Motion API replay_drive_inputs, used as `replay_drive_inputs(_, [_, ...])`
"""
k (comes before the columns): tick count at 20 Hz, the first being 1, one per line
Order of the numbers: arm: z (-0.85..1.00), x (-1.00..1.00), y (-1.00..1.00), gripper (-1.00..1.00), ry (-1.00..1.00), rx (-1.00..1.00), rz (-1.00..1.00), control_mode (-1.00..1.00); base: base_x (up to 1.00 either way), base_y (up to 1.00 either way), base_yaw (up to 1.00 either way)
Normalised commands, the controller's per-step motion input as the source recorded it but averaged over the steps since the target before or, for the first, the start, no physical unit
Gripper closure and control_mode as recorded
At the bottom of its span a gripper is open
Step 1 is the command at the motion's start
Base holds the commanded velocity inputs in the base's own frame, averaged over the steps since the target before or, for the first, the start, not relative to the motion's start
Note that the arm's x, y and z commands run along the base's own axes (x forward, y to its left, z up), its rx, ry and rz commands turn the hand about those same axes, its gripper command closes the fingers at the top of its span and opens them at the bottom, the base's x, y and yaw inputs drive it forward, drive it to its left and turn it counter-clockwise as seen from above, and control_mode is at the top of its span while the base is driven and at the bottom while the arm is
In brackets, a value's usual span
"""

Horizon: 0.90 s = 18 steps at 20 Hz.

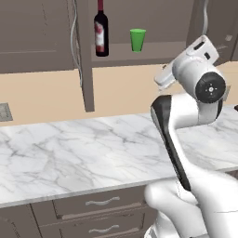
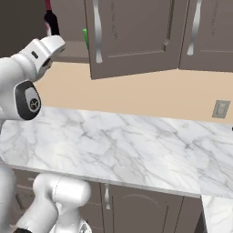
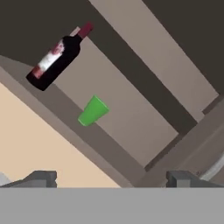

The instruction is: Open the cabinet directly in front. Then move the wine and the cup to the dining counter with the candle on it.

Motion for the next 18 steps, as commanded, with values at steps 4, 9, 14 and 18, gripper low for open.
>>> replay_drive_inputs(4, [0.0,0.77,0.0,-1.0,0.08,0.0,-0.29,-1.0,0.0,0.0,0.0])
replay_drive_inputs(9, [0.0,0.78,0.0,-1.0,0.09,0.0,-0.07,-1.0,0.0,0.0,0.0])
replay_drive_inputs(14, [0.0,0.77,-0.07,-1.0,0.11,0.0,-0.05,-1.0,0.0,0.0,0.0])
replay_drive_inputs(18, [0.0,0.44,-0.33,-1.0,0.1,0.0,-0.19,-1.0,0.0,0.0,0.0])
